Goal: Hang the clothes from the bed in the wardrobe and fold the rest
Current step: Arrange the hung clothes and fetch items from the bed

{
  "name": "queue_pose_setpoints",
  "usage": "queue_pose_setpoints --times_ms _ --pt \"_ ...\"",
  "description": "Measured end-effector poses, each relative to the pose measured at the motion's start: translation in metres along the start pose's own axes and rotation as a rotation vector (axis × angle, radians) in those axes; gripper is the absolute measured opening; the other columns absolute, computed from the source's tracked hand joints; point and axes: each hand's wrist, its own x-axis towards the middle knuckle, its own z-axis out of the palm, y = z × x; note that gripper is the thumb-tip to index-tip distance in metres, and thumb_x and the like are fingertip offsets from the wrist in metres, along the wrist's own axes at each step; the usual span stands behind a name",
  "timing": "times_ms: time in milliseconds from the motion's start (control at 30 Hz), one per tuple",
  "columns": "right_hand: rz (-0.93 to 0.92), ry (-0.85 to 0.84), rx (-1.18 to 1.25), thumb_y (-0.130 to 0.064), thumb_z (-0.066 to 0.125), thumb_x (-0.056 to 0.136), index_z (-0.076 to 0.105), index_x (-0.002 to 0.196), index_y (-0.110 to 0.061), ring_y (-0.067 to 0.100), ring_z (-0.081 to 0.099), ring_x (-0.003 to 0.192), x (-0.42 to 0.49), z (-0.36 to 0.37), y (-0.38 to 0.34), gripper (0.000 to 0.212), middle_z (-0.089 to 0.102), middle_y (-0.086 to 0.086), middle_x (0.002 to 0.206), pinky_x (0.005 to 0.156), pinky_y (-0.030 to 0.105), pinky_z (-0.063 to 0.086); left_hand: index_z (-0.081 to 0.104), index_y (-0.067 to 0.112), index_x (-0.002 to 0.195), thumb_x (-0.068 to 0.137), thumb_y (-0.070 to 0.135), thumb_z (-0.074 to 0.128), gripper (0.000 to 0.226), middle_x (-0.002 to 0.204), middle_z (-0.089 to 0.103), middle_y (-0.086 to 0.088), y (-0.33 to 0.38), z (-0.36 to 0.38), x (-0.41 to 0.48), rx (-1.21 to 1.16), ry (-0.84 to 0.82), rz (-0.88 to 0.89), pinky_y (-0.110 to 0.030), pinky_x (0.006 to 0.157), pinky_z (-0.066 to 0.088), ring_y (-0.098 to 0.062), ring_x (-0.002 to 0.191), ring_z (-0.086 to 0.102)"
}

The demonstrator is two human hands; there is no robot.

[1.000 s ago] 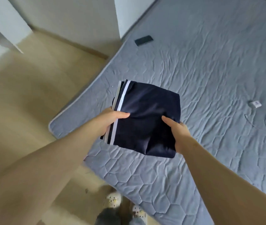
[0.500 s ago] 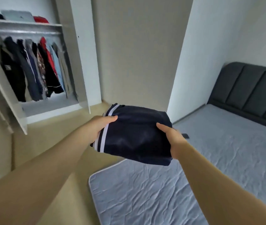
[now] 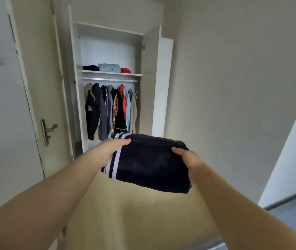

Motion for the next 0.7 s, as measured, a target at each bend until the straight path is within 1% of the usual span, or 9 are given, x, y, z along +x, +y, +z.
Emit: queue_pose_setpoints --times_ms 100,167,233,300,400,467,600,667,700 --pt "0.012 -0.031 -0.011 -0.031 0.062 0.085 0.061 0.100 -0.016 0.024 0.062 0.086 0.040 0.044 -0.017 0.021 0.068 0.005 0.093 0.066 0.032 0.044 0.066 0.009 0.094 0.083 0.034 0.067 0.028 0.077 0.070 -0.009 0.018 -0.036 0.037 -0.030 0.075 0.026 -0.030 0.058 0.050 -0.024 0.071 0.066" --pt "0.022 -0.051 -0.023 -0.031 0.060 0.086 0.062 0.101 -0.015 0.026 0.062 0.086 0.064 0.067 -0.025 0.021 0.068 0.006 0.092 0.066 0.033 0.044 0.065 0.008 0.097 0.085 0.036 0.065 0.030 0.079 0.068 -0.008 0.028 -0.054 0.063 -0.043 0.097 0.036 -0.031 0.066 0.050 -0.024 0.074 0.065" --pt "0.027 -0.060 -0.022 -0.030 0.056 0.087 0.061 0.102 -0.015 0.027 0.061 0.086 0.092 0.087 -0.032 0.021 0.068 0.007 0.092 0.068 0.034 0.044 0.064 0.009 0.101 0.087 0.036 0.063 0.030 0.082 0.068 -0.008 0.038 -0.069 0.092 -0.046 0.111 0.048 -0.031 0.069 0.048 -0.022 0.076 0.064" --pt "0.018 -0.069 -0.022 -0.030 0.055 0.087 0.061 0.105 -0.015 0.028 0.060 0.088 0.121 0.102 -0.042 0.024 0.067 0.008 0.095 0.073 0.036 0.044 0.063 0.009 0.104 0.088 0.035 0.062 0.031 0.085 0.067 -0.008 0.049 -0.077 0.120 -0.044 0.118 0.056 -0.032 0.073 0.048 -0.022 0.078 0.063" --pt "-0.014 -0.082 -0.041 -0.029 0.054 0.088 0.060 0.108 -0.013 0.028 0.059 0.089 0.169 0.118 -0.056 0.026 0.066 0.009 0.097 0.076 0.037 0.043 0.063 0.008 0.103 0.088 0.034 0.062 0.031 0.088 0.067 -0.009 0.064 -0.084 0.164 -0.055 0.145 0.068 -0.034 0.077 0.049 -0.024 0.080 0.064" --pt "-0.038 -0.104 -0.042 -0.027 0.054 0.088 0.061 0.107 -0.013 0.028 0.060 0.088 0.201 0.125 -0.066 0.025 0.067 0.009 0.095 0.075 0.036 0.043 0.064 0.008 0.098 0.088 0.034 0.062 0.028 0.085 0.068 -0.009 0.072 -0.085 0.192 -0.074 0.151 0.064 -0.033 0.073 0.050 -0.024 0.078 0.064" --pt "-0.057 -0.152 -0.054 -0.025 0.055 0.088 0.062 0.107 -0.012 0.028 0.061 0.085 0.279 0.139 -0.093 0.024 0.068 0.009 0.093 0.070 0.035 0.045 0.065 0.009 0.093 0.089 0.032 0.061 0.024 0.080 0.068 -0.010 0.098 -0.087 0.259 -0.121 0.169 0.056 -0.031 0.057 0.049 -0.024 0.072 0.064" --pt "-0.062 -0.169 -0.052 -0.025 0.055 0.088 0.062 0.108 -0.011 0.029 0.061 0.086 0.320 0.147 -0.110 0.025 0.068 0.010 0.095 0.072 0.036 0.045 0.065 0.008 0.091 0.089 0.031 0.061 0.023 0.072 0.070 -0.009 0.117 -0.089 0.294 -0.132 0.173 0.062 -0.029 0.051 0.050 -0.022 0.067 0.064" --pt "-0.069 -0.175 -0.051 -0.024 0.055 0.088 0.061 0.108 -0.011 0.029 0.061 0.086 0.338 0.152 -0.118 0.025 0.068 0.010 0.095 0.071 0.035 0.045 0.065 0.009 0.090 0.089 0.031 0.061 0.023 0.069 0.070 -0.008 0.126 -0.091 0.310 -0.135 0.174 0.067 -0.028 0.049 0.050 -0.022 0.065 0.065"
